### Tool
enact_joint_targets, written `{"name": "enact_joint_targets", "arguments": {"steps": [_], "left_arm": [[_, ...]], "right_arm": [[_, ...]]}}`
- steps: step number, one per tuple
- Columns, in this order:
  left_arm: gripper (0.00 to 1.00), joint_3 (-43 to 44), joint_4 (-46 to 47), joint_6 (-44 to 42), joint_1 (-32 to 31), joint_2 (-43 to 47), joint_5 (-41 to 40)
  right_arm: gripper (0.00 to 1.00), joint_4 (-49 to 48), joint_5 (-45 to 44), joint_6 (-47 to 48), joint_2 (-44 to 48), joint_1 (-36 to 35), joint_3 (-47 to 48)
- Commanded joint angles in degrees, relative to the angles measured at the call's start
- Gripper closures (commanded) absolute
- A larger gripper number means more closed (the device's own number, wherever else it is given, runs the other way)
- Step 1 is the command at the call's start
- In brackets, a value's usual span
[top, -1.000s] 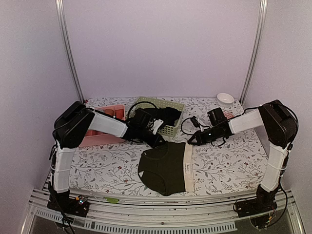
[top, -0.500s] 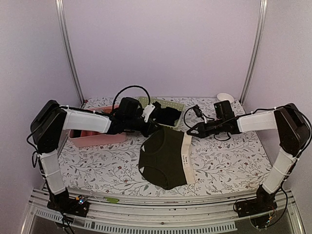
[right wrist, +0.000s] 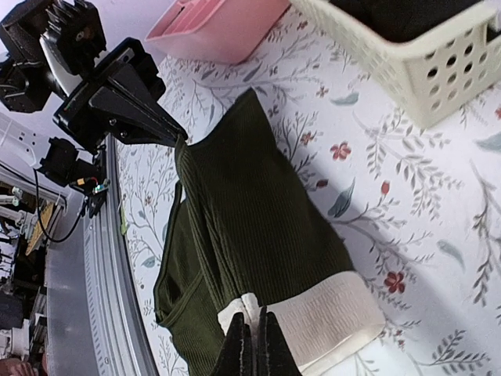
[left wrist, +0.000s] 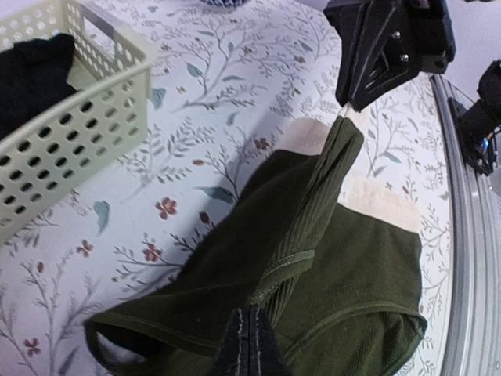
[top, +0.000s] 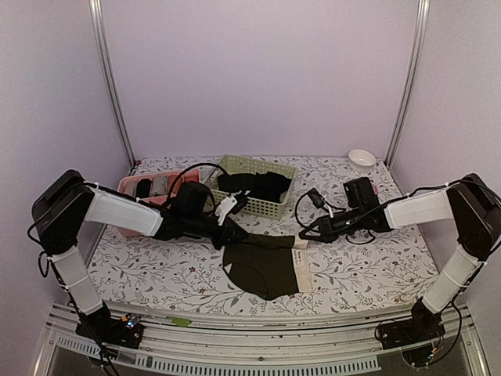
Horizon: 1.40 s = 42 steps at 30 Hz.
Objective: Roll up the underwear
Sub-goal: Fold the underwear at the center of the board.
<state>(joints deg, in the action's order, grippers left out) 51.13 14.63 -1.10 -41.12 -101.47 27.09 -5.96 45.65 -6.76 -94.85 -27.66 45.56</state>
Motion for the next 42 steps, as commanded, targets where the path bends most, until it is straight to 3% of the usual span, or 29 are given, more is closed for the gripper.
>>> {"name": "enact_joint_targets", "arguments": {"steps": [1, 7, 23, 42], "left_arm": [[1.0, -2.8, 2.4, -0.9, -3.2, 0.8, 1.6], [1.0, -2.6, 1.0, -1.4, -7.6, -2.2, -0.7], [1.0, -5.7, -8.9, -3.3, -8.3, 7.7, -0.2], [1.0, -4.4, -11.6, -3.5, -11.1, -1.6, -1.4]], "right_arm": [[1.0, -2.1, 0.2, -1.2, 0.9, -1.5, -3.4], [1.0, -2.9, 0.5, -2.2, -0.8, -2.0, -5.6], [1.0, -2.6, 2.8, -6.8, 6.6, -4.8, -10.0], [1.0, -5.1, -0.3, -8.5, -4.5, -7.9, -11.3]]}}
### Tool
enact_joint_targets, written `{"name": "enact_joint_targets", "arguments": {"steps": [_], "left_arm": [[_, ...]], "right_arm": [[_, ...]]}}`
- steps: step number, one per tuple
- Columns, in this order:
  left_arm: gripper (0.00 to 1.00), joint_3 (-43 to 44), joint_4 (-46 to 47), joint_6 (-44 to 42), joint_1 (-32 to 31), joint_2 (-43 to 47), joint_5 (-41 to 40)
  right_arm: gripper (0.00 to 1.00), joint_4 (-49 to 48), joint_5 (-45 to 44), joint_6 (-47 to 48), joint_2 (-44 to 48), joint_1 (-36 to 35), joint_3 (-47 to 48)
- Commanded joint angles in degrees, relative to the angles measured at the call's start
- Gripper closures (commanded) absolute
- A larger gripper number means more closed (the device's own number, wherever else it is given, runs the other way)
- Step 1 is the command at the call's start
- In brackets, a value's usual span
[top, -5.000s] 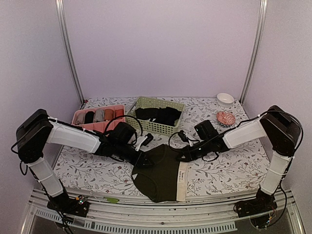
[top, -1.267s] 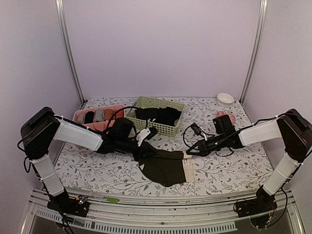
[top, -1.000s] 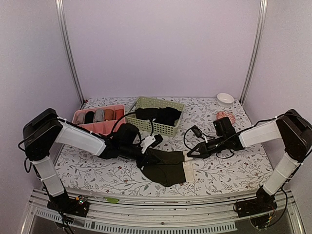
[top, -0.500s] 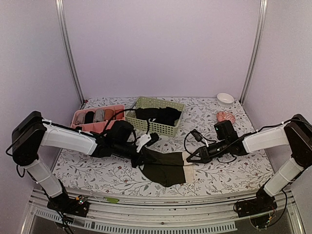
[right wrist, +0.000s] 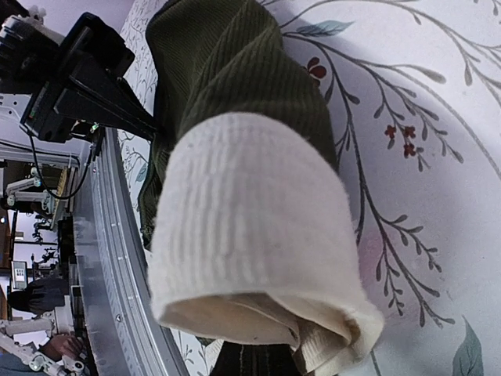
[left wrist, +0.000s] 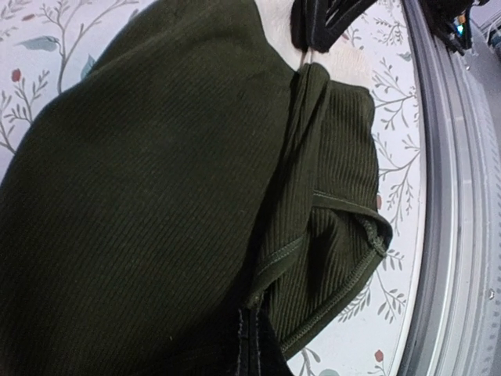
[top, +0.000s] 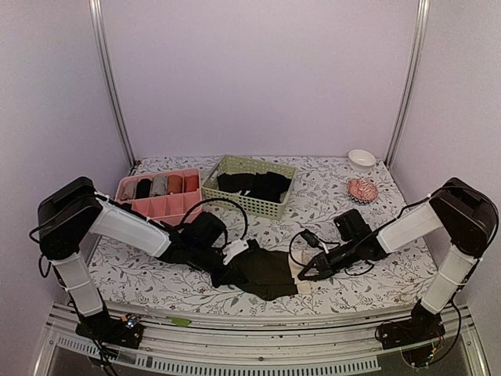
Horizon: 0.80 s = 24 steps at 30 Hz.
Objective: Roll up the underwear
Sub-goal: Fold the underwear at the center of the board.
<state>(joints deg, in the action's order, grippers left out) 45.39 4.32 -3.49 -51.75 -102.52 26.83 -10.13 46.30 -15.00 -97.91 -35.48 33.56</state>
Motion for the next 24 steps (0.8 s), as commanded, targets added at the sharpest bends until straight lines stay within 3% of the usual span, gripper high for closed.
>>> {"name": "enact_joint_targets", "arguments": {"steps": [1, 12, 24], "left_arm": [[1.0, 1.4, -1.2, -1.1, -0.5, -0.4, -1.2], [1.0, 0.4, -3.7, -1.0, -0.6, 6.5, 0.5], [1.0, -0.1, -2.1, -0.3, -2.2, 2.1, 3.5]], "right_arm": [[1.0, -0.8, -0.9, -0.3, -1.1, -0.1, 0.7], [1.0, 5.2, -1.3, 0.5, 9.6, -0.1, 1.1], [1.0, 4.2, -1.1, 0.2, 6.4, -0.3, -0.6]]}}
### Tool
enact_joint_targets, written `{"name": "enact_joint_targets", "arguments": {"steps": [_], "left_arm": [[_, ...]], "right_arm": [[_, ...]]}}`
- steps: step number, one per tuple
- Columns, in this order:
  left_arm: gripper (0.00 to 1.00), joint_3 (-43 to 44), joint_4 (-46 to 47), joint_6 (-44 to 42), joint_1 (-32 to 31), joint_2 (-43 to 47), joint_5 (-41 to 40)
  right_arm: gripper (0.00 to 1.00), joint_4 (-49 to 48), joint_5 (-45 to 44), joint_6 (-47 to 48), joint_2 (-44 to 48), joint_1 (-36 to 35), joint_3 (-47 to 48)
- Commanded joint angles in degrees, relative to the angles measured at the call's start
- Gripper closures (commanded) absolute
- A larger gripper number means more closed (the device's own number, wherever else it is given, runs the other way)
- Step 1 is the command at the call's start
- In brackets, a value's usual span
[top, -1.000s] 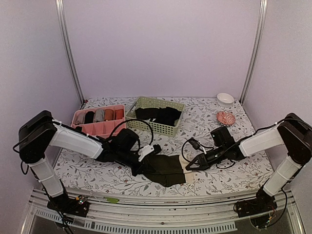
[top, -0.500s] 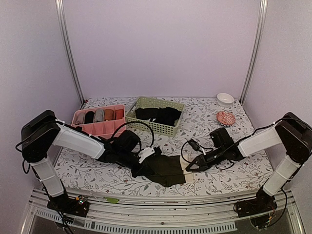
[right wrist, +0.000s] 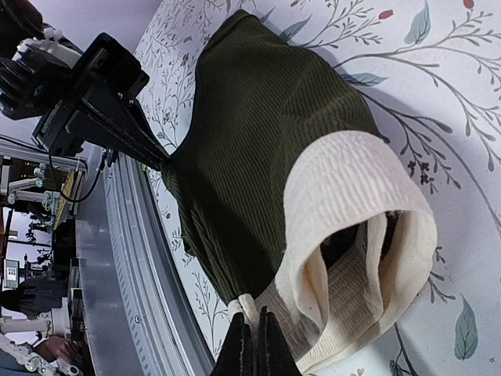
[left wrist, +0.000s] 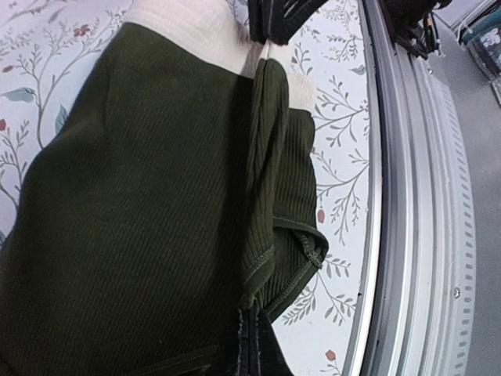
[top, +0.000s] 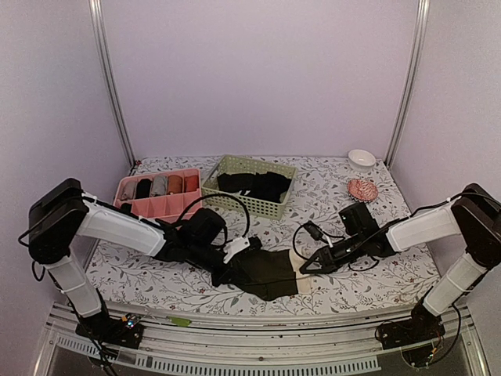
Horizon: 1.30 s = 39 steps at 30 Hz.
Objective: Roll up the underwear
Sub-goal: Fold the underwear at the center of the board.
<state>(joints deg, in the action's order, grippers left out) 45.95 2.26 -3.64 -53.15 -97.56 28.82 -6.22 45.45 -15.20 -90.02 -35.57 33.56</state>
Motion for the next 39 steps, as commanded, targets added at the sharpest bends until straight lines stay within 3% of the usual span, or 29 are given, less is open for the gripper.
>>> {"name": "enact_joint_targets", "arguments": {"steps": [1, 8, 21, 39], "left_arm": [[1.0, -0.6, 0.0, -0.1, -0.8, -3.4, 1.6], [1.0, -0.4, 0.0, -0.1, -0.8, -5.1, 1.6], [1.0, -0.2, -1.9, 0.1, -0.8, -0.4, 0.4], [1.0, 0.4, -0.8, -0.3, -1.2, -1.5, 5.6]], "right_arm": [[1.0, 0.1, 0.0, 0.4, -2.1, -0.5, -0.6], [1.0, -1.9, 1.0, 0.1, -5.1, -1.4, -1.5], [1.0, 0.5, 0.5, -0.8, 1.8, -1.5, -2.3], [1.0, 1.8, -2.3, -1.2, -2.4, -1.8, -1.8]]}}
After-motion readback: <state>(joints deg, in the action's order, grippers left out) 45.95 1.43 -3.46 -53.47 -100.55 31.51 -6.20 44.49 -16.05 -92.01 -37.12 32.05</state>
